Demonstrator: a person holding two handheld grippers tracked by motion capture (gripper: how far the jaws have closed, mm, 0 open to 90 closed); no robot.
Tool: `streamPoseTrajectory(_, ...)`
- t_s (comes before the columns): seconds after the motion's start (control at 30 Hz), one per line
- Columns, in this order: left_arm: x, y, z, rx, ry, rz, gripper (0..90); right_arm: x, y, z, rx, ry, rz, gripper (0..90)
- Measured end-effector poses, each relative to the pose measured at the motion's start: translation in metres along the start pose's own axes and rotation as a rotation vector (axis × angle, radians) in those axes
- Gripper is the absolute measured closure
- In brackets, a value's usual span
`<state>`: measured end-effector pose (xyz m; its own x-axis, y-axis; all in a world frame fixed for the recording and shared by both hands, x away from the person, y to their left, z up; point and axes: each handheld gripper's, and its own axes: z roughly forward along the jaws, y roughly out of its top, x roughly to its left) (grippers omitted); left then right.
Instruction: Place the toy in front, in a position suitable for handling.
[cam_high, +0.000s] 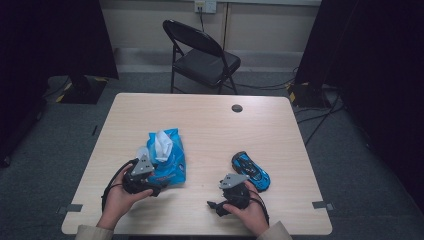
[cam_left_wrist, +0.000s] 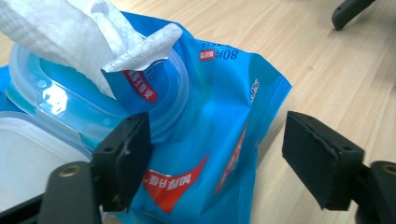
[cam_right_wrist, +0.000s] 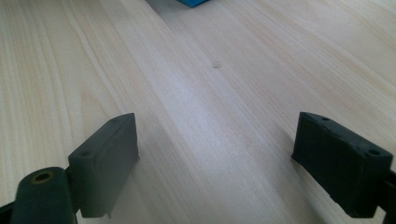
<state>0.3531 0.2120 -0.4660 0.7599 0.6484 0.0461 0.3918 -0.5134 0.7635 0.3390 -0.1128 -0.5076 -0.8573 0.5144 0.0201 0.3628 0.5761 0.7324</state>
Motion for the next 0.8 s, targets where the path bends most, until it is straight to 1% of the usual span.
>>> streamPoseTrajectory(0.03,0.000,0.000,0.000,0.000,0.000,0.000,21.3,0.000,0.000,0.000,0.000,0.000,0.000,13.3)
streamPoseTrajectory(0.07,-0.003,0.002,0.001,0.014,0.011,0.008,19.7,0.000,0.000,0.000,0.000,0.000,0.000,13.2)
streamPoseTrajectory(0.1,-0.003,0.002,0.001,0.014,0.011,0.008,20.2,0.000,0.000,0.000,0.000,0.000,0.000,13.2)
streamPoseTrajectory(0.13,-0.007,0.005,-0.001,-0.019,0.010,0.019,21.7,0.000,0.000,0.000,0.000,0.000,0.000,13.2)
streamPoseTrajectory(0.17,-0.007,0.005,-0.001,-0.019,0.010,0.019,29.8,0.000,0.000,0.000,0.000,0.000,0.000,13.2)
streamPoseTrajectory(0.2,-0.008,0.007,-0.002,-0.036,-0.034,0.002,29.8,0.000,0.000,0.000,0.000,0.000,0.000,13.2)
streamPoseTrajectory(0.23,-0.009,0.008,-0.001,-0.021,-0.033,0.009,35.1,0.000,0.000,0.000,0.000,0.000,-0.001,13.2)
streamPoseTrajectory(0.27,-0.010,0.009,0.000,-0.003,-0.028,0.016,28.2,0.000,0.000,0.000,0.000,0.000,0.000,13.3)
streamPoseTrajectory(0.3,-0.011,0.009,0.003,0.010,-0.034,0.013,24.1,0.000,0.000,0.000,0.000,0.000,0.000,13.2)
streamPoseTrajectory(0.33,-0.010,0.008,0.005,0.024,-0.035,0.008,28.2,0.000,0.000,0.000,0.000,0.000,0.000,13.2)
streamPoseTrajectory(0.37,-0.010,0.007,0.007,0.031,-0.034,0.006,28.2,0.000,0.000,0.000,0.000,0.000,0.000,13.2)
streamPoseTrajectory(0.4,-0.011,0.005,0.010,0.023,-0.031,0.011,28.2,0.000,0.000,0.000,0.000,0.000,0.000,13.2)
streamPoseTrajectory(0.47,-0.012,0.005,0.014,0.028,-0.011,0.023,27.7,0.000,0.000,0.000,0.000,0.000,0.000,13.3)
streamPoseTrajectory(0.5,-0.014,0.007,0.019,0.040,0.024,0.044,27.7,0.000,0.000,0.000,0.000,-0.001,0.000,13.3)
streamPoseTrajectory(0.53,-0.015,0.008,0.021,0.049,0.044,0.059,27.8,0.000,0.000,0.000,0.000,0.000,-0.001,13.3)
streamPoseTrajectory(0.57,-0.015,0.008,0.021,0.049,0.044,0.059,29.1,0.000,0.000,0.000,0.000,0.000,-0.001,13.3)
streamPoseTrajectory(0.6,-0.016,0.009,0.023,0.064,0.063,0.062,29.1,0.000,0.000,0.000,0.000,-0.001,0.000,13.3)
streamPoseTrajectory(0.63,-0.015,0.011,0.023,0.070,0.081,0.067,33.6,0.000,0.000,0.000,0.000,0.000,0.000,13.3)
streamPoseTrajectory(0.67,-0.012,0.012,0.025,0.061,0.080,0.047,37.3,0.000,0.000,0.000,0.000,0.000,0.000,13.3)
streamPoseTrajectory(0.7,-0.012,0.012,0.025,0.061,0.080,0.047,39.0,0.000,0.000,0.000,0.000,0.000,0.000,13.3)
streamPoseTrajectory(0.73,-0.009,0.012,0.027,0.051,0.086,0.035,39.4,0.000,0.000,0.000,0.000,0.000,0.000,13.3)
streamPoseTrajectory(0.8,-0.007,0.013,0.028,0.052,0.090,0.033,39.8,0.000,0.000,0.000,0.000,0.000,0.000,13.3)
